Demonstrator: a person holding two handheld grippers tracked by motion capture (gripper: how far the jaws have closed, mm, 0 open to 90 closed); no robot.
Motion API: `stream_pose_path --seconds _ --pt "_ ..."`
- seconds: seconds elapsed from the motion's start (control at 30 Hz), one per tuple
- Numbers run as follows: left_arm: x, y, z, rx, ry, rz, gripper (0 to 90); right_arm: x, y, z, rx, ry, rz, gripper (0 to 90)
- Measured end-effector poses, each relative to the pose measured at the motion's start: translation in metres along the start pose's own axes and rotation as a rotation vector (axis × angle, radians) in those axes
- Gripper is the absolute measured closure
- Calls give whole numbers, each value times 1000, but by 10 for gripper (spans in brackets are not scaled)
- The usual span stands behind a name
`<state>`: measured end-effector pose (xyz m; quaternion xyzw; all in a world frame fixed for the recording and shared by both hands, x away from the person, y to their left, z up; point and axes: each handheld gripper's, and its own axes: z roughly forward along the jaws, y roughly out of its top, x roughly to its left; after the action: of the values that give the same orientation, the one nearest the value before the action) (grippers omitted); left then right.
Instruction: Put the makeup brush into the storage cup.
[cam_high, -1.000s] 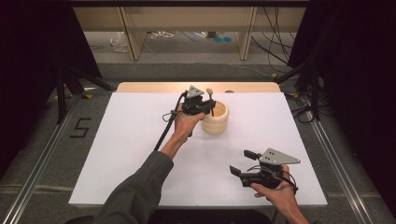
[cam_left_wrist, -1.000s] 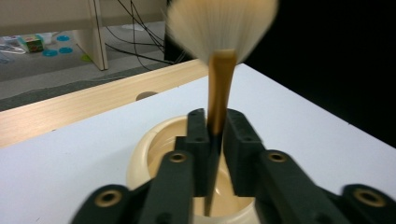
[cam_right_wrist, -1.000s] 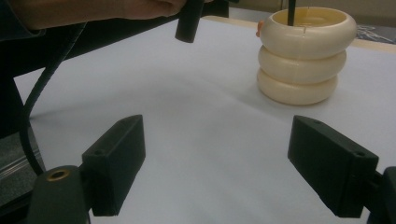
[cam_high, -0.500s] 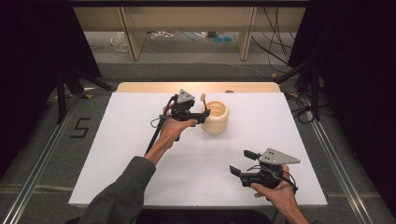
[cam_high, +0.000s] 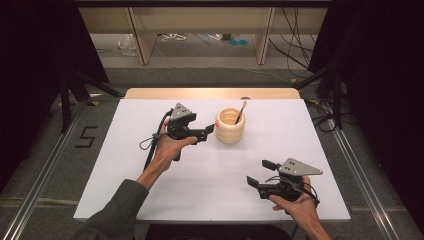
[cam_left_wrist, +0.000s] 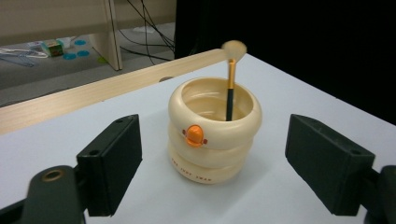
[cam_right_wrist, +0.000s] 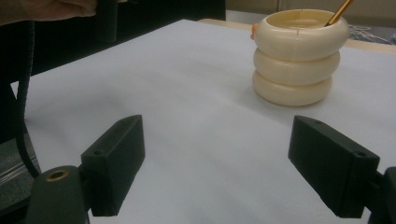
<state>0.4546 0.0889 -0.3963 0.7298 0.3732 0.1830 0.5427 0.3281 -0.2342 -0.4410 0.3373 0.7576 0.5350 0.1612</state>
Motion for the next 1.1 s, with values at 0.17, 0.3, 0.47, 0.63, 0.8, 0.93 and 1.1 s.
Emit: stream_pose_path --seconds 0.17,0.3,0.47,0.63,0.8,0.93,1.1 --pt "-3 -3 -13 -9 -5 4 175 0 0 1 -19 -4 -5 195" --pt "-4 -7 -23 -26 -6 12 169 0 0 1 -21 -8 -6 195" --pt "-3 -12 -34 -35 -2 7 168 -1 0 1 -31 -5 -3 195" --pt "-3 -18 -44 -38 5 23 168 1 0 1 -31 10 19 195" --pt "-4 -27 -52 -37 9 25 168 -1 0 1 -34 -2 -4 195" --pt "-6 -31 -57 -40 10 25 169 1 0 1 -32 10 20 194" --pt "-10 -39 -64 -37 4 21 169 0 1 -3 3 -12 3 194"
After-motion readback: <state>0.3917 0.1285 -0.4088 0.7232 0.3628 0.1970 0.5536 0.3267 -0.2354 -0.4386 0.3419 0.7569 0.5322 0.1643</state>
